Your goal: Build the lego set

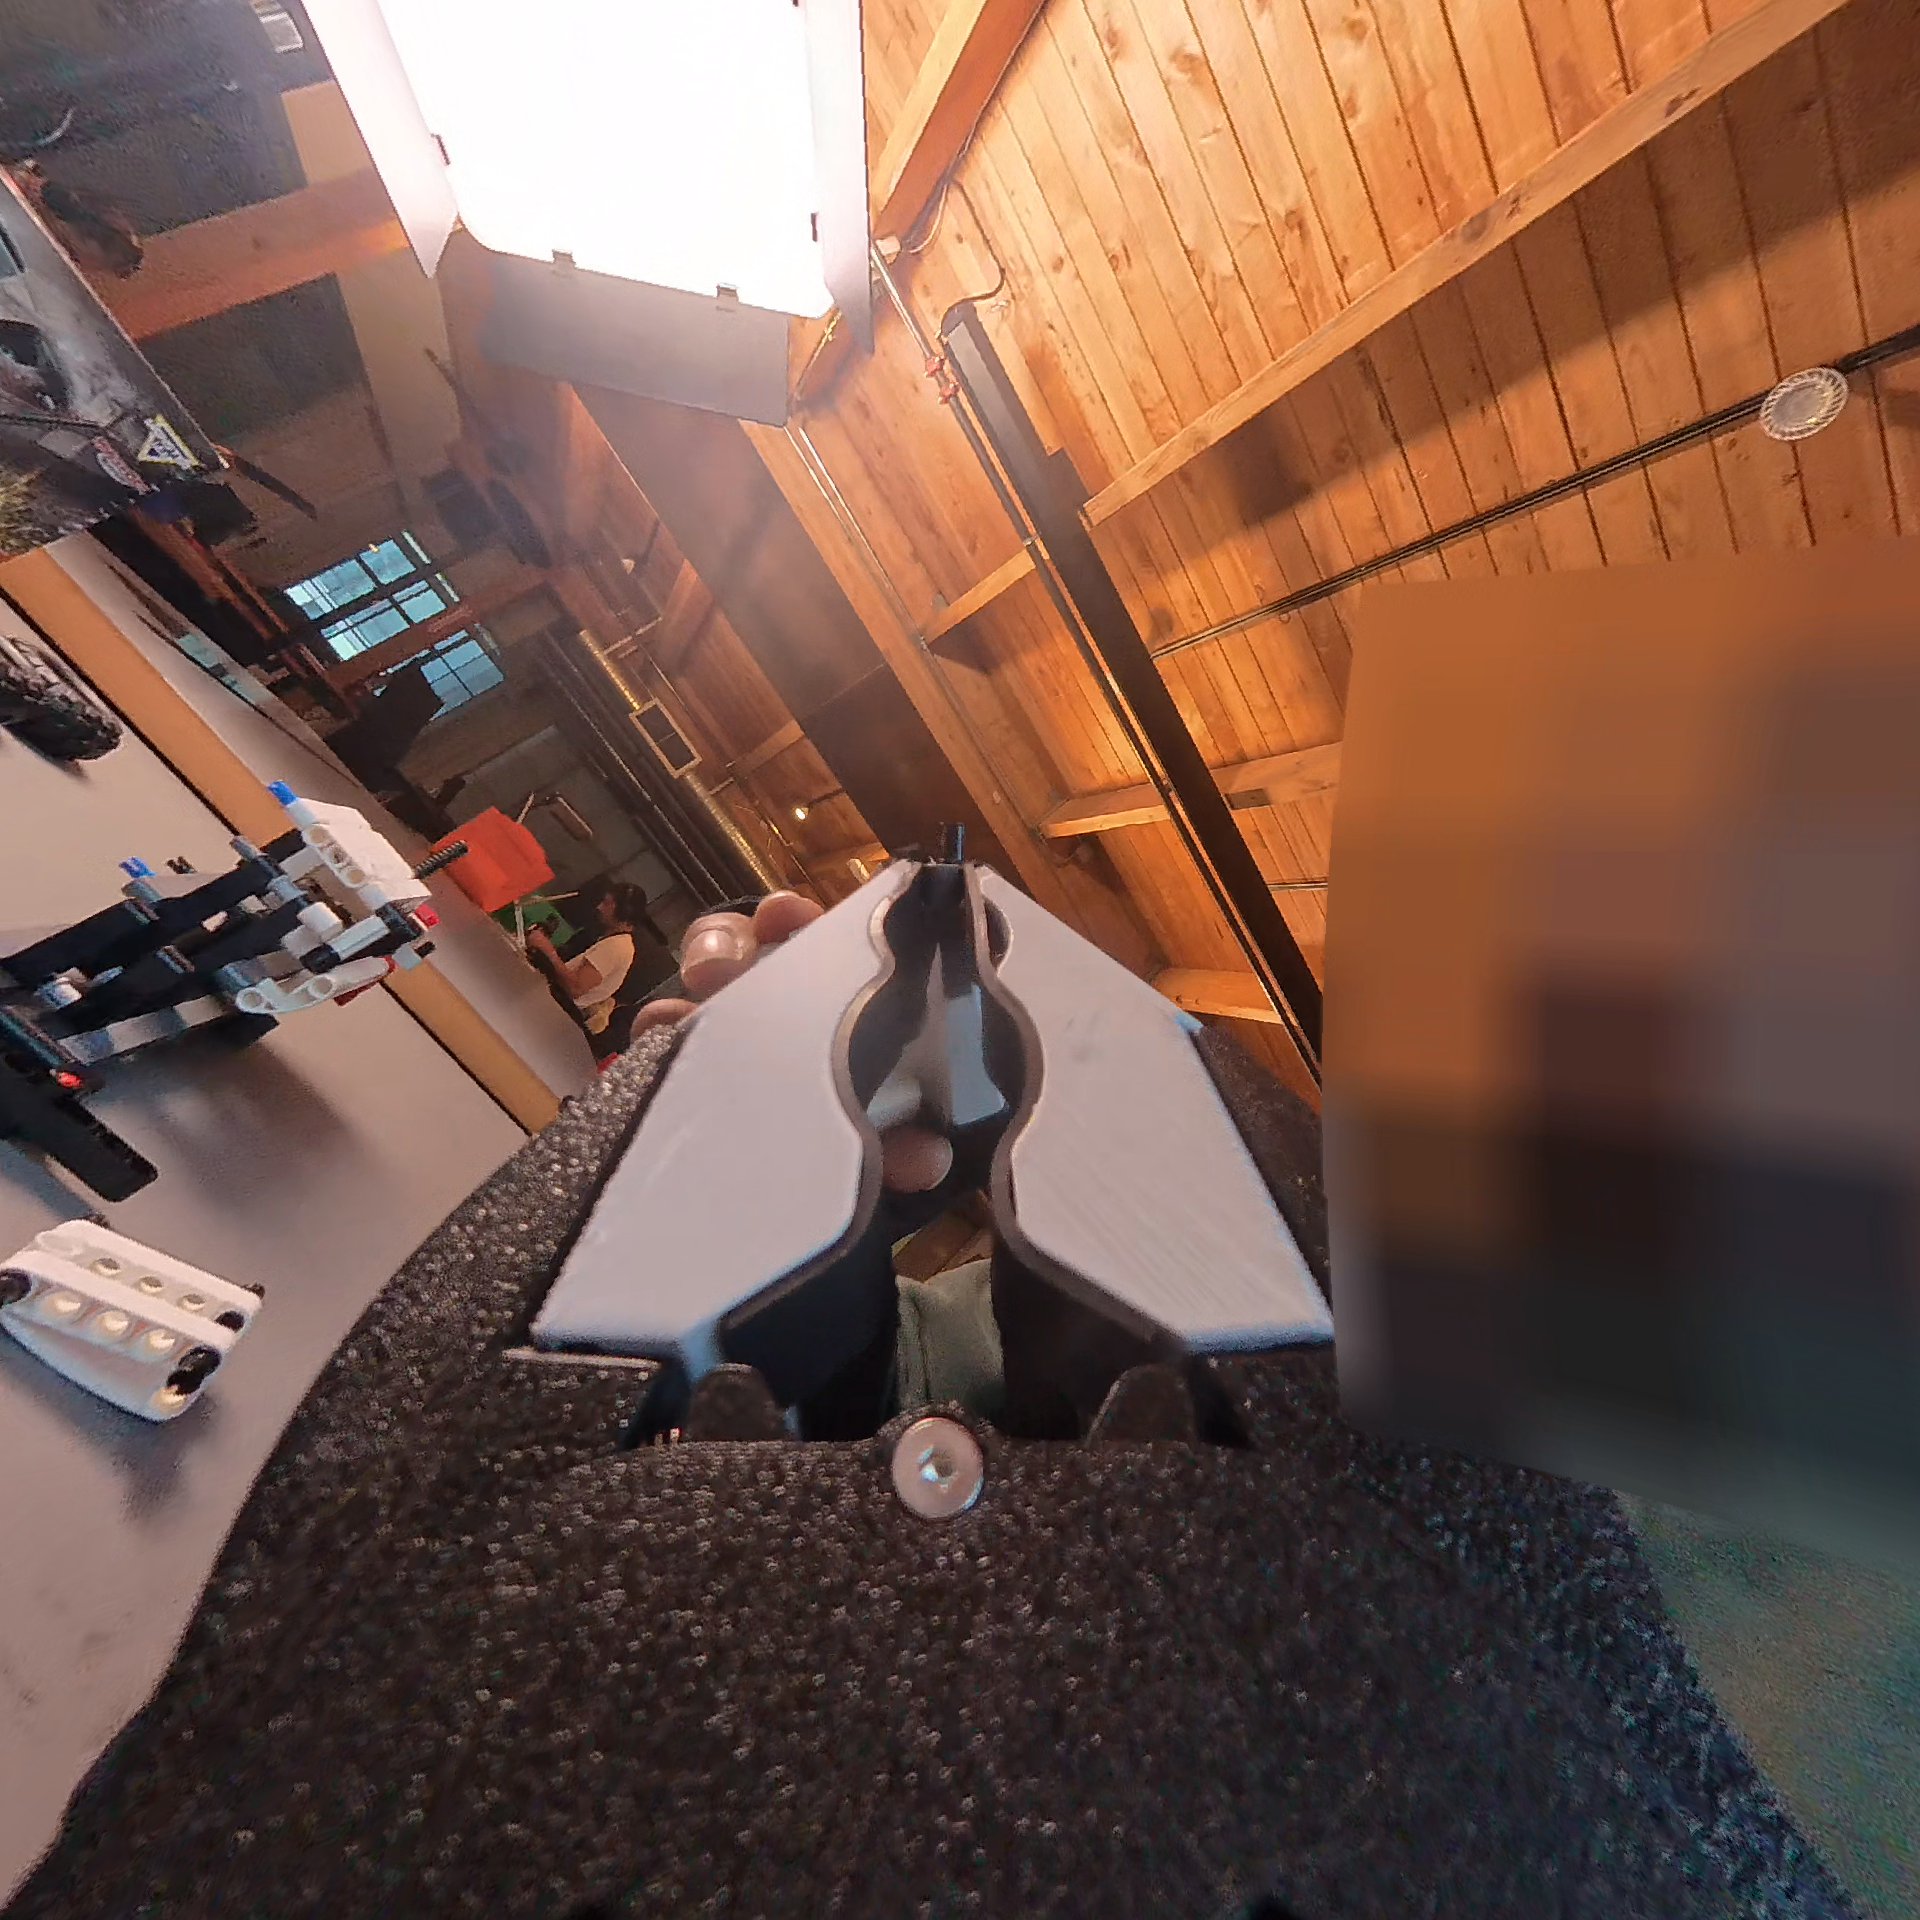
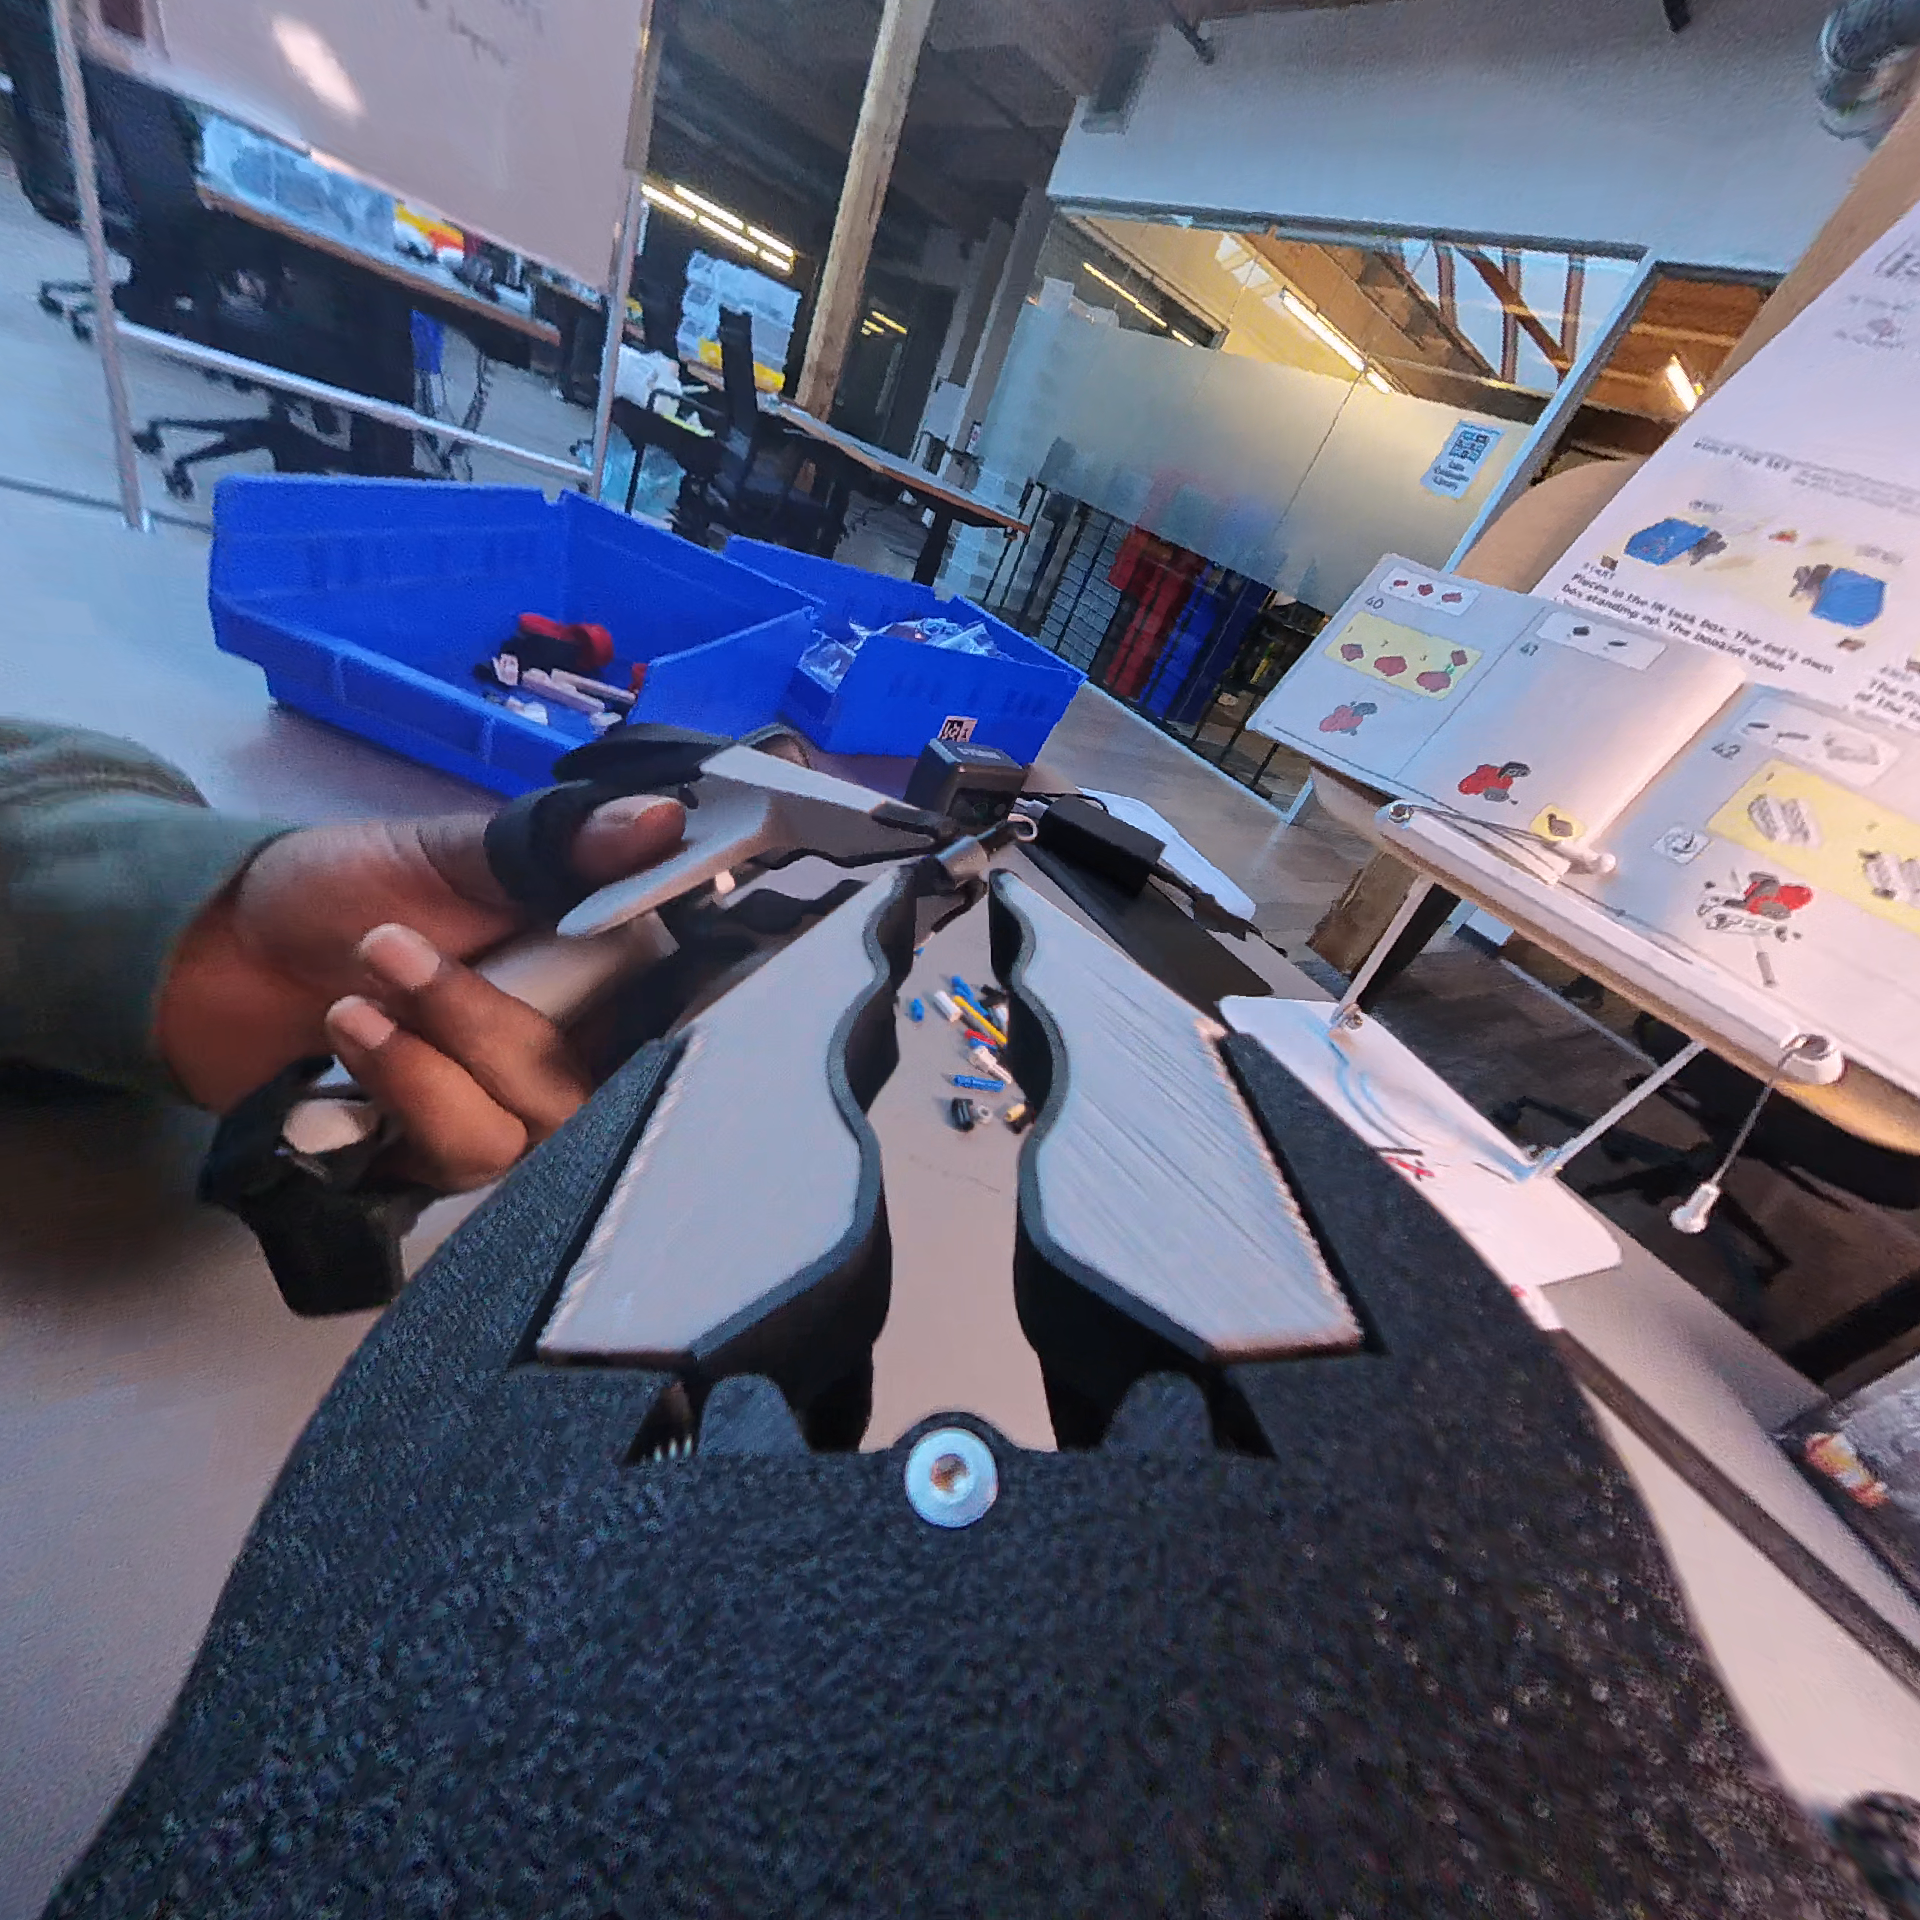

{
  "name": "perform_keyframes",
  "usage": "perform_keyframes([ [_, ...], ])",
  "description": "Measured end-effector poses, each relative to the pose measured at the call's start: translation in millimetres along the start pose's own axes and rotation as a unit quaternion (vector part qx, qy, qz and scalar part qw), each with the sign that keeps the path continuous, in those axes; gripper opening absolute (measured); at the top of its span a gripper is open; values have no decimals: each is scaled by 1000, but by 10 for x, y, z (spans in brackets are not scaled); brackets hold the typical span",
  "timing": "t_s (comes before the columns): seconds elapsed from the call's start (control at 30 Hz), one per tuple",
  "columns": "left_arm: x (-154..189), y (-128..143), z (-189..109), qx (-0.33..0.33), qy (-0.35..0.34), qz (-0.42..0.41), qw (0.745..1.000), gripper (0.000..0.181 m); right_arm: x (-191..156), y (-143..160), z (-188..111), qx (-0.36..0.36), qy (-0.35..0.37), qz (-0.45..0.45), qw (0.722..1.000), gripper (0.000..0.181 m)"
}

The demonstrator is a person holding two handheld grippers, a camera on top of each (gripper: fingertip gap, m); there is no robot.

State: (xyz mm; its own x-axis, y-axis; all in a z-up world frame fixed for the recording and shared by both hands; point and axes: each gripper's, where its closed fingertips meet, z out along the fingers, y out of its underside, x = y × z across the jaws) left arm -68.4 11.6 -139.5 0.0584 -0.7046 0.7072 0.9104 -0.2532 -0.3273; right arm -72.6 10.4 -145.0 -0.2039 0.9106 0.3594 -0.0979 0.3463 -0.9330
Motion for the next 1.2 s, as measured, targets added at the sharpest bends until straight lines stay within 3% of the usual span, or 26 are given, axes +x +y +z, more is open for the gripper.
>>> perform_keyframes([
  [0.13,62,16,36,10,25,1,1000,7,-1,-69,16,25,-5,62,998,10],
  [0.33,8,56,31,-13,-1,19,1000,7,-3,-1,-25,12,-40,63,997,9],
  [0.53,-328,56,-119,-77,-146,91,982,14,93,245,-112,-41,-60,20,997,7],
  [0.7,-437,120,-177,-138,-199,116,963,28,-11,532,-124,-113,-67,-122,984,6],
  [0.83,-545,248,-209,-173,-226,113,952,23,-150,622,-97,-139,-73,-201,967,6],
  [1.03,-484,267,-182,-171,-204,96,959,15,-151,574,-109,-128,-72,-193,970,6],
  [1.2,-329,198,-121,-125,-136,37,982,14,-132,412,-94,-82,-63,-129,986,5],
])
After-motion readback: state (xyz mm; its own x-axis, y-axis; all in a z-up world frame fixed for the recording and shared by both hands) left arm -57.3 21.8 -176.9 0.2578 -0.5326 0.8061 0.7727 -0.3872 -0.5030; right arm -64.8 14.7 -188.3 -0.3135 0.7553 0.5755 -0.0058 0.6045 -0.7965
